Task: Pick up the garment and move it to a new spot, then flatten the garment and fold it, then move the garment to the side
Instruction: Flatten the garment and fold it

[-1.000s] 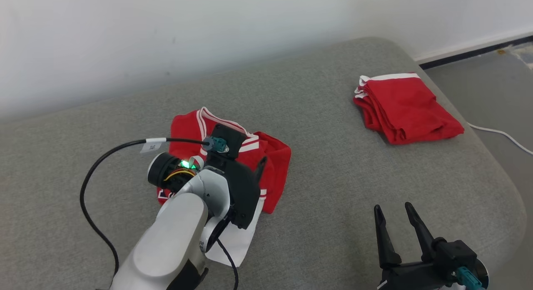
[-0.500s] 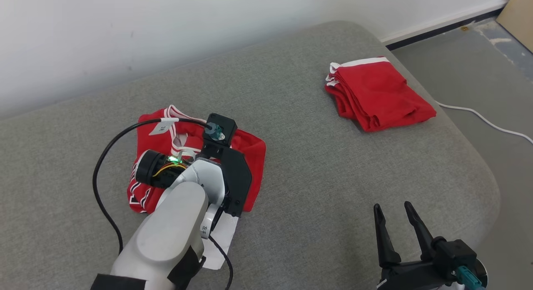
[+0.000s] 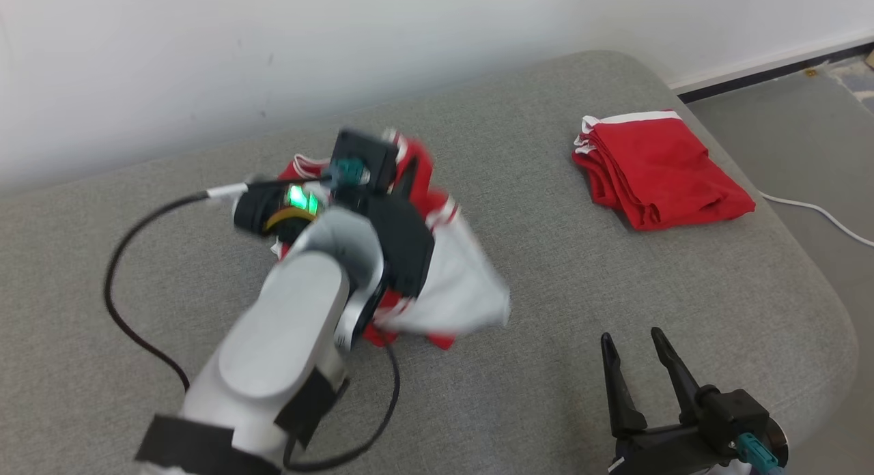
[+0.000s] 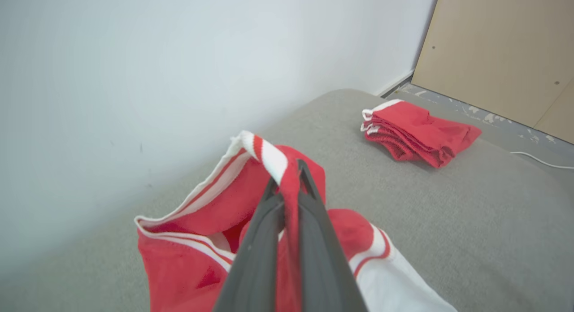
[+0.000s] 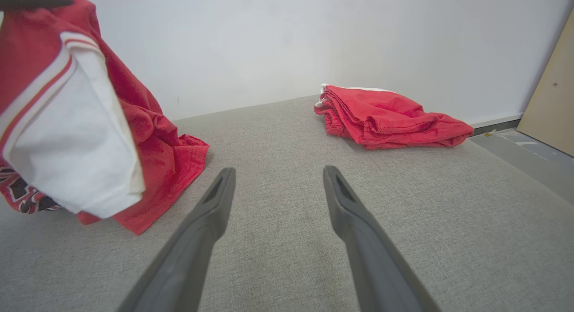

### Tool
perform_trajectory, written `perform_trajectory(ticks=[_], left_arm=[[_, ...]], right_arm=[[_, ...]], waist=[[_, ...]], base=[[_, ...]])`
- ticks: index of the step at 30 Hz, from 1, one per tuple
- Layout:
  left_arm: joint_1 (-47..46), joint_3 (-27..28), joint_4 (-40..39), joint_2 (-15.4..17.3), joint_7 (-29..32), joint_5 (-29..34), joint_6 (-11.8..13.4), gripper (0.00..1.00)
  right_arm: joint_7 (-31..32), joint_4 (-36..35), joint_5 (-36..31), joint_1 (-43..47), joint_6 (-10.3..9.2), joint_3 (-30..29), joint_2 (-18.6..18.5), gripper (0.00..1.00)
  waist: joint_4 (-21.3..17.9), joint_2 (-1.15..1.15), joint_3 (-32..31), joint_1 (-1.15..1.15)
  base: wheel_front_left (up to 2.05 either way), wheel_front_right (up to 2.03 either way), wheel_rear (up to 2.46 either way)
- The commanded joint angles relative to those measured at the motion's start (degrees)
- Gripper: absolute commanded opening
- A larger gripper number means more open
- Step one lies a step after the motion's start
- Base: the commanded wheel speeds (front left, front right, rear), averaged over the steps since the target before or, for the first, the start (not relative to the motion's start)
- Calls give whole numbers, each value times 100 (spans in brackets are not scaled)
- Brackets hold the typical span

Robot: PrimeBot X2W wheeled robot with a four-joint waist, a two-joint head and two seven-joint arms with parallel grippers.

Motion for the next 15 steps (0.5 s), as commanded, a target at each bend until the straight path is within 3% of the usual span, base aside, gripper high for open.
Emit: perform_trajectory(ticks=[1,5,11,15], left_arm=[[-187,-14,-68,-42,-186,-50,-28,0],[-812,-166,-437,-53,-1083,-527,-25,0],[-1640,-531,-988,-39,-2524,-1568,469,0],[-1859,-563,-1224,-44,-2885,-2087,809,0]], right_arm=[[-29,8,-16,-35,-14,25,15,100],[-27,44,50,-85,-14,121,17,100],[-30,70,100,-102,-14,88,17,100],[-29,29,65,-107,-14,7,18,100]], waist=[[-5,-1,4,0],[-87,-1,56,0],[-111,-1,185,0],[52,-1,264,0]], base=[[0,0,0],[0,0,0],[0,0,0],[0,0,0]])
